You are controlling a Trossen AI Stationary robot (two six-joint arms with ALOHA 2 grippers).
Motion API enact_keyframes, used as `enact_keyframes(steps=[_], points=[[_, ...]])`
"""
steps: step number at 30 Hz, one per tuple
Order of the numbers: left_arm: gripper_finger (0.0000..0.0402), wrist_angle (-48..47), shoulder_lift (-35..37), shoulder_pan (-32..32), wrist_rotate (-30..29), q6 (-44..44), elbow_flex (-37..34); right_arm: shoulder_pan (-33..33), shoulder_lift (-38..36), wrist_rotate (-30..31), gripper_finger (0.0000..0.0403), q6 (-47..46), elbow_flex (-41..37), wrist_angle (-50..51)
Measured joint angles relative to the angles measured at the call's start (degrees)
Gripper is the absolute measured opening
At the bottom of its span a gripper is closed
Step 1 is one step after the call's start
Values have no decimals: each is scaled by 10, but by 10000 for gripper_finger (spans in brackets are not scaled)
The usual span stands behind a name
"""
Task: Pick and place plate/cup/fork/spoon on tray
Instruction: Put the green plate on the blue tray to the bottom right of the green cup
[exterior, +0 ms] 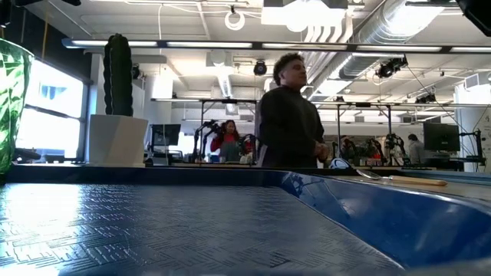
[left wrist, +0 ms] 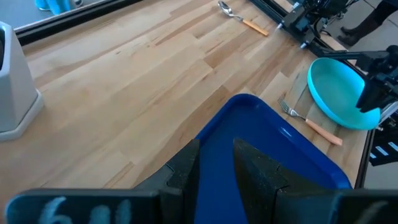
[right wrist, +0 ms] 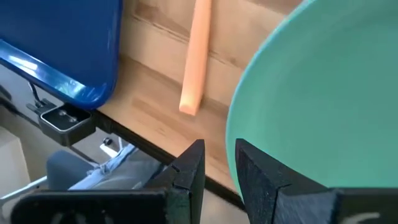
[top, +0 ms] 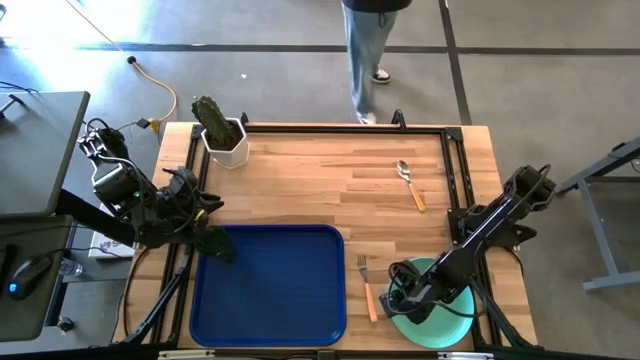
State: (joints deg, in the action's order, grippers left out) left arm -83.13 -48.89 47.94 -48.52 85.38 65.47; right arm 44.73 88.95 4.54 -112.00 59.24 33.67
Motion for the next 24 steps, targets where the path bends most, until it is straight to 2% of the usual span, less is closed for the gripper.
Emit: enact_keyframes(steps=[12, 24], points=[[85, -2, 0, 0, 0, 0, 0, -2, 15, 8, 137, -7, 0, 32], [85, -2, 0, 0, 0, -1, 0, -31, 71, -48, 140, -1, 0, -25]])
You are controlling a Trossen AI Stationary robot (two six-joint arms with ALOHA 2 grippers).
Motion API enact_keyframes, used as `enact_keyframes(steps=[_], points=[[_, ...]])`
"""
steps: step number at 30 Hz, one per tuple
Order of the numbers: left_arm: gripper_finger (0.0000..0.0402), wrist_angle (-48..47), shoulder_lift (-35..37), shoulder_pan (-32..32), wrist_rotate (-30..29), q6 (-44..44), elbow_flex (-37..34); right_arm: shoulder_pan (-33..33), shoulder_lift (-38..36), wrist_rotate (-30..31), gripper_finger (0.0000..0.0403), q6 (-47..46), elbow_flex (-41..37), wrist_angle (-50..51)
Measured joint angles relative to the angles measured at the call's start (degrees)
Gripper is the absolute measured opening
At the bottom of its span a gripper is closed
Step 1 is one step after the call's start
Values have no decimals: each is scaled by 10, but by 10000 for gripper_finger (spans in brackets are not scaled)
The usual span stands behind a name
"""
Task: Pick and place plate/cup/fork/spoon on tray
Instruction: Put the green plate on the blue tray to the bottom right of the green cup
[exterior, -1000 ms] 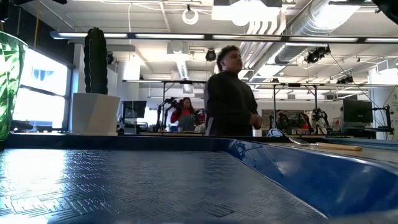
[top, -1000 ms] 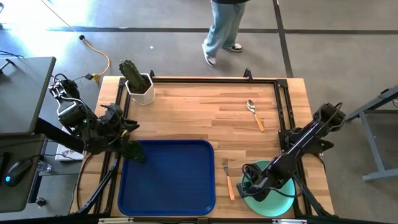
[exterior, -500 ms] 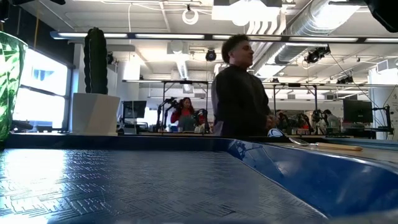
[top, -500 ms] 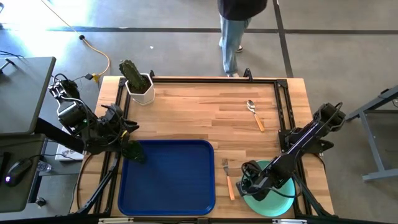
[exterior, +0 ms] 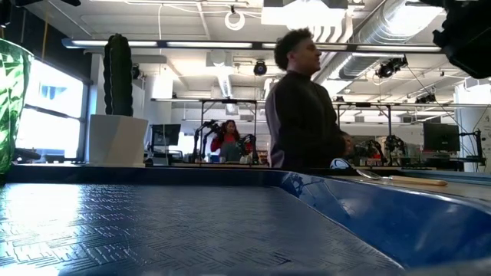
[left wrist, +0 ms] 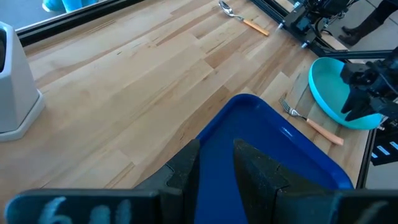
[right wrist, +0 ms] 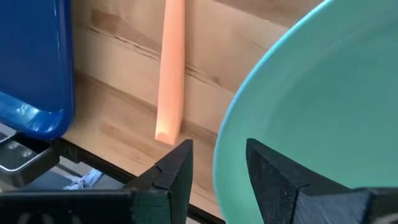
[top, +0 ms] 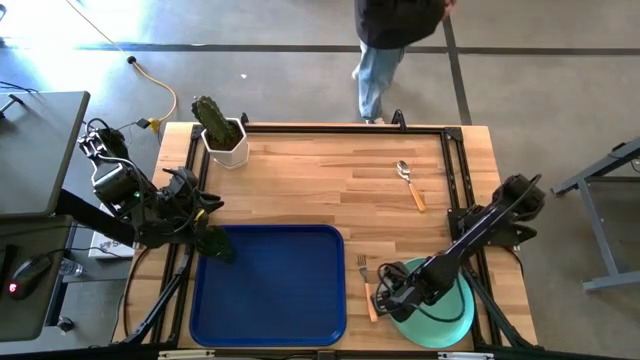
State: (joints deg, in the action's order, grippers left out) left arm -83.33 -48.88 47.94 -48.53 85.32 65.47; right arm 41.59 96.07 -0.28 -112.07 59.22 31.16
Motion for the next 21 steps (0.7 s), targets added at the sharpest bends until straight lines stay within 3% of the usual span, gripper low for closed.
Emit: enact_keyframes(steps=[21], points=[[85, 0, 0, 0, 0, 0, 0, -5, 60, -23, 134, -27, 0, -27]])
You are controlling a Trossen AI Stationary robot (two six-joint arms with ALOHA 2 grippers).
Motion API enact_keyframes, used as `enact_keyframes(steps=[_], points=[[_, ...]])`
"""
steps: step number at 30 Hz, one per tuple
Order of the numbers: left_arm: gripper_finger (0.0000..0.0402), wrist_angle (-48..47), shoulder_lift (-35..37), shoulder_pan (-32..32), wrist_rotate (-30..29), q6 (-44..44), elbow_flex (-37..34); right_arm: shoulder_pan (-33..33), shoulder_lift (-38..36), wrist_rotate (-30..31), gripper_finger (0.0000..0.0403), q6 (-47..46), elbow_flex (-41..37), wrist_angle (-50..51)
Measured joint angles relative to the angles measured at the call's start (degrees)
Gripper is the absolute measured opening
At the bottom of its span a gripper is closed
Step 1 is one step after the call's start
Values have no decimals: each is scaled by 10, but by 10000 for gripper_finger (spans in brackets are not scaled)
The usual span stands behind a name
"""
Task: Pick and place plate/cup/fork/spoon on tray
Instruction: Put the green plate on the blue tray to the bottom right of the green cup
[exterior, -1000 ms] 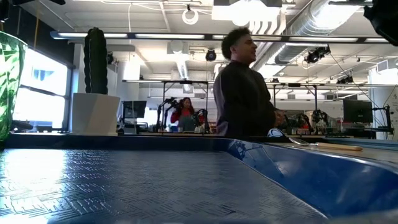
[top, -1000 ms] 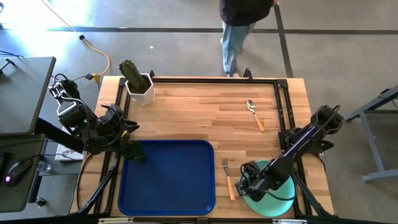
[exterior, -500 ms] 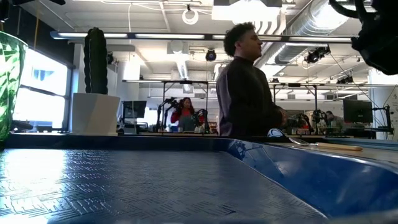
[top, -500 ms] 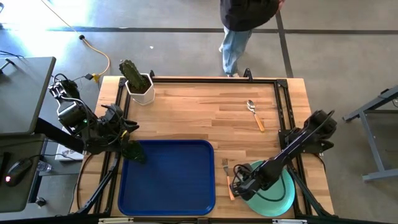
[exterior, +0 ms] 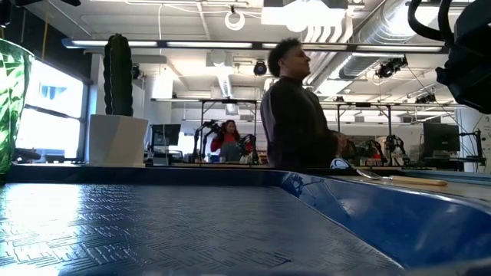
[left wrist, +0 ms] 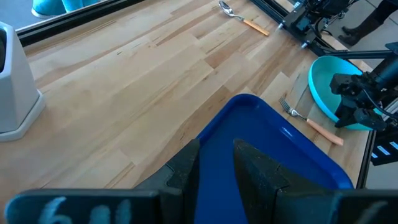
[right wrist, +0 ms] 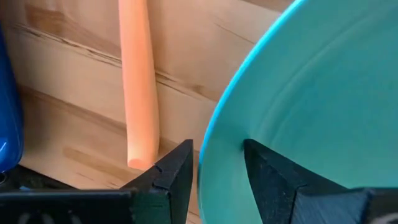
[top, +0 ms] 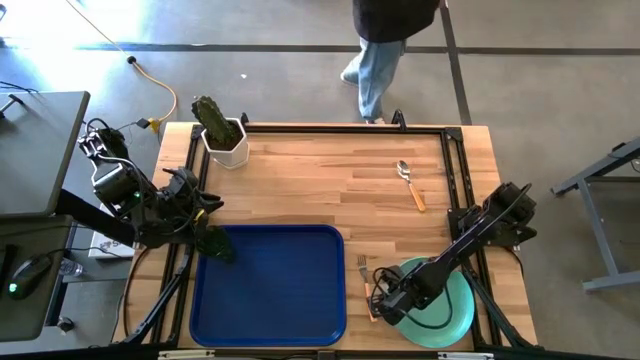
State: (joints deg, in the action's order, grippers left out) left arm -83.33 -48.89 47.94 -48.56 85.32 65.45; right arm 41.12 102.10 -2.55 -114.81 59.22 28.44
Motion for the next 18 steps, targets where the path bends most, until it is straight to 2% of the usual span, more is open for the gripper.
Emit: enact_keyframes(steps=[11, 18], points=[[85, 0, 0, 0, 0, 0, 0, 0, -2, -16, 57, 3, 1, 6], [85, 0, 0, 0, -5, 0, 0, 0, -3, -22, 23, 8, 2, 8]])
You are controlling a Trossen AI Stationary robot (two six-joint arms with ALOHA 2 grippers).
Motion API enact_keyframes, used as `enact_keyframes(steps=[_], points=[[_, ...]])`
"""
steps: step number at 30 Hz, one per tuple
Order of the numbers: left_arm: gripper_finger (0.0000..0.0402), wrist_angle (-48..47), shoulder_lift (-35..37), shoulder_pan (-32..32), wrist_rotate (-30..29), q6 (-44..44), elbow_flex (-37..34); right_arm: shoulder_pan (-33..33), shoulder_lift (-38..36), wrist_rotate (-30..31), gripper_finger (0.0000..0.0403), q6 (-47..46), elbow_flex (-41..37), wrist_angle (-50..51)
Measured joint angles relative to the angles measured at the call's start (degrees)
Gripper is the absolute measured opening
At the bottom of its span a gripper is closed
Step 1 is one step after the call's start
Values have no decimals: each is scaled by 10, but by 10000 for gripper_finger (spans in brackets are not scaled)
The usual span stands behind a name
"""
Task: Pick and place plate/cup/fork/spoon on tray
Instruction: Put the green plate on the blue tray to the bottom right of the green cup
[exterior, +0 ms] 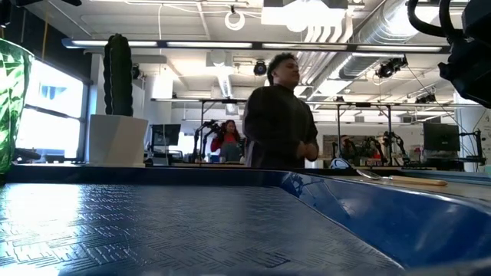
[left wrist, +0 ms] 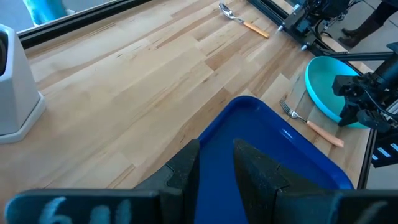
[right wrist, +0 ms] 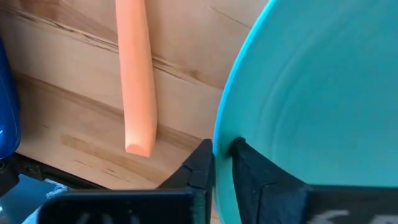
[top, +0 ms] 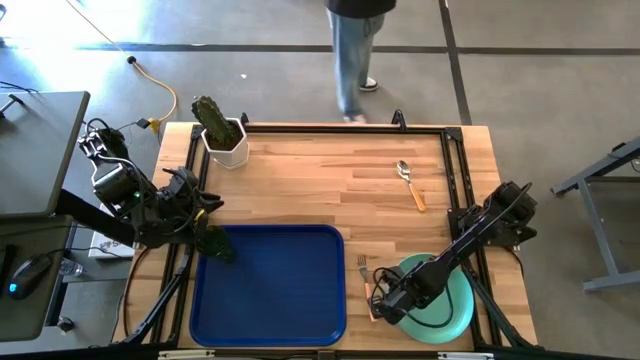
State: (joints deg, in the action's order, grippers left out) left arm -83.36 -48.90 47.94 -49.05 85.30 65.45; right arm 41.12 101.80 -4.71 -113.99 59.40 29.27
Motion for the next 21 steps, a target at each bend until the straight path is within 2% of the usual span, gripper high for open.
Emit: enact_keyframes(steps=[10, 21], points=[[85, -8, 0, 0, -2, 0, 0, 0, 3, 10, 2, 61, 63, 102], [85, -8, 0, 0, -2, 0, 0, 0, 3, 15, 0, 79, 80, 106]])
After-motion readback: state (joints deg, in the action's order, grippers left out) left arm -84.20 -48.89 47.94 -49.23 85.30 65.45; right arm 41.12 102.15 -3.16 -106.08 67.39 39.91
